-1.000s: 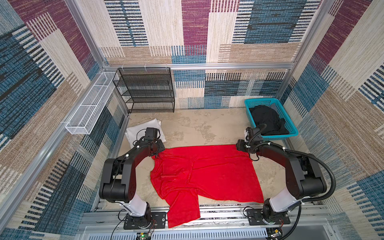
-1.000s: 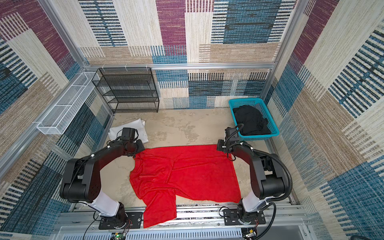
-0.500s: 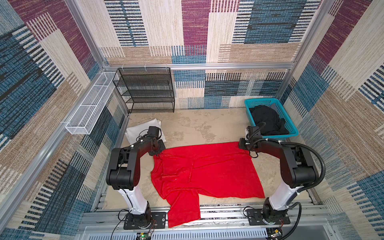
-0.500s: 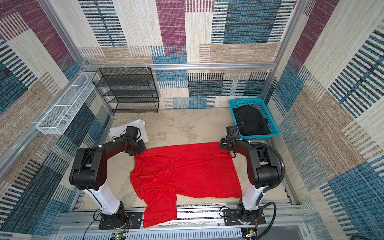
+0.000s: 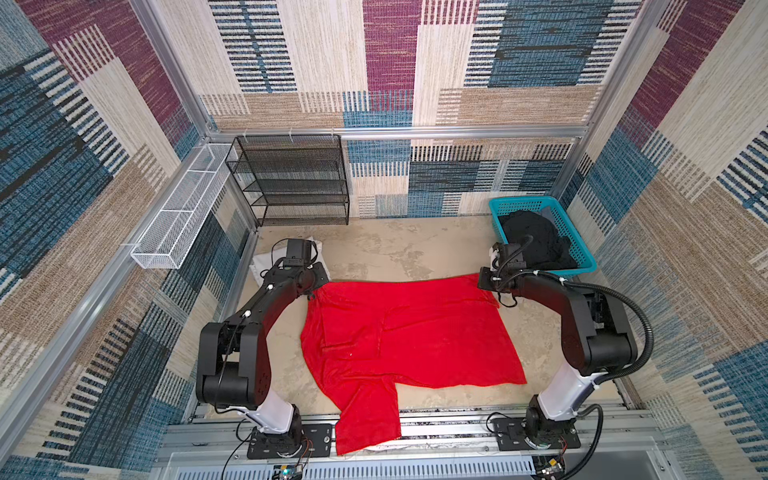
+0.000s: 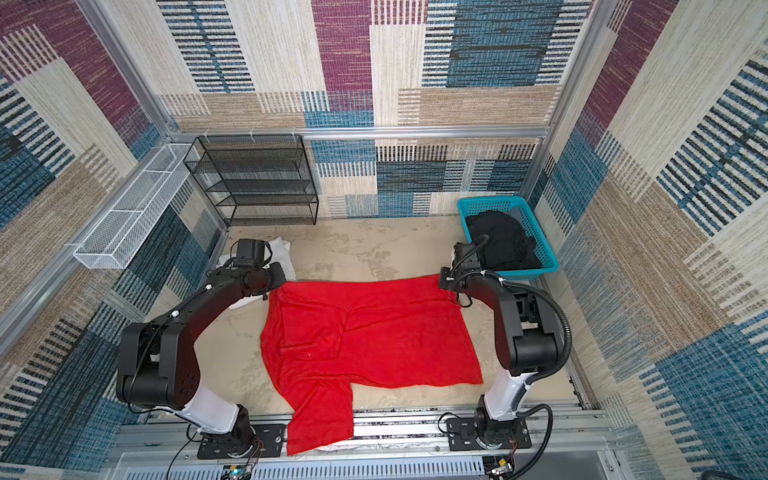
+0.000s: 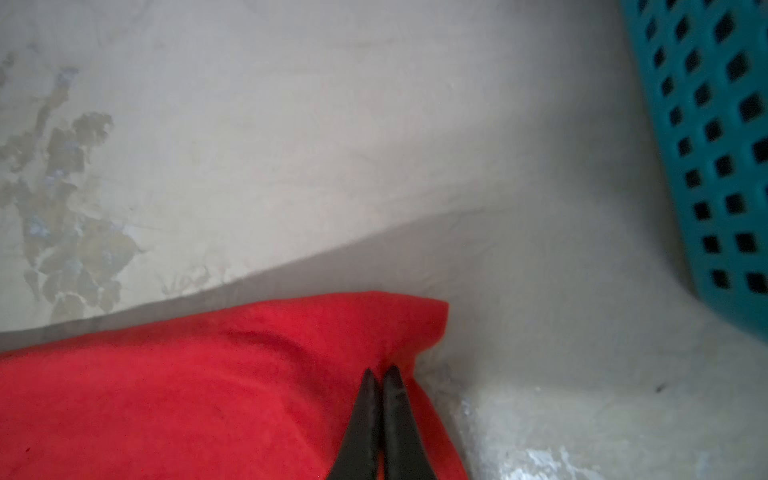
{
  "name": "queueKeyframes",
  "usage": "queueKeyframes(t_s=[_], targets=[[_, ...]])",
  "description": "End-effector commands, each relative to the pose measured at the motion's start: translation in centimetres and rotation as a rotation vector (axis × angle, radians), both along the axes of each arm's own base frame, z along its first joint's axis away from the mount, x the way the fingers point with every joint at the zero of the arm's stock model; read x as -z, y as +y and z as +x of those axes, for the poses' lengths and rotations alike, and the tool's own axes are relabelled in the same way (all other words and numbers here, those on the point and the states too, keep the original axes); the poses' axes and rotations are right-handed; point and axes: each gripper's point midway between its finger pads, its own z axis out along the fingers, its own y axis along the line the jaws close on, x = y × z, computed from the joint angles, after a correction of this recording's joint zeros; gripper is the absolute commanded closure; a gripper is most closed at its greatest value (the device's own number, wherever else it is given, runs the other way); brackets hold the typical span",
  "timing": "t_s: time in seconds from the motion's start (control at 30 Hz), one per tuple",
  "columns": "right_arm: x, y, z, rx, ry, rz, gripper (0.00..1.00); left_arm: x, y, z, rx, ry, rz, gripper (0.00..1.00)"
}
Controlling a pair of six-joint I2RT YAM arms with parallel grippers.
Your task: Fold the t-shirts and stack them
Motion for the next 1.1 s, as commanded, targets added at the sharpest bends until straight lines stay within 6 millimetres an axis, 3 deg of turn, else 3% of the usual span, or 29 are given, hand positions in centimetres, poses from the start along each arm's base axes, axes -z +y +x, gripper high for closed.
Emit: queueKeyframes(t_s=[0.0,0.27,0.3,0.33,0.37,0.47,0.57,0.7,0.87,0.93,1.07], targets=[[-0.9,0.0,2.2,0.001,-0.056,-0.011,1.0,-0.4,1.3,2.1,-0.001,-0.026,0.085,1.0],[-1.1,0.1,7.8,-0.005,-0.112,-0.036,1.0,0.2,2.7,7.8,-0.049,-0.037,0.106,1.0],[-1.4,-0.1,8.4,0.001,-0.12,-0.045,0.87,0.4,2.9,8.3,-0.056,-0.03,0.11,1.0],[-1.5,-0.2,8.7,0.004,-0.126,-0.052,0.7,0.7,3.1,8.6,-0.064,-0.019,0.117,0.94],[-1.8,-0.4,9.0,0.006,-0.138,-0.064,0.59,1.0,3.3,8.9,-0.067,-0.003,0.123,0.79],[-3.5,-0.7,8.8,0.012,-0.176,-0.092,0.42,1.1,3.9,8.4,-0.077,0.037,0.145,0.57],[-3.9,-0.8,6.6,0.018,-0.159,-0.086,0.38,0.5,4.1,5.8,-0.104,0.033,0.159,0.48],[-0.9,0.8,3.2,-0.044,-0.06,-0.004,0.37,0.4,3.0,0.6,-0.102,0.019,0.118,0.47],[1.9,1.1,1.6,-0.055,0.016,0.013,0.43,3.8,-0.6,-5.4,-0.028,0.15,-0.041,0.52],[2.2,1.0,1.3,-0.046,0.024,0.015,0.47,5.4,-1.4,-7.5,-0.015,0.206,-0.066,0.52],[1.8,1.0,0.9,-0.045,0.016,0.016,0.48,6.8,-2.1,-9.5,0.001,0.232,-0.071,0.52]])
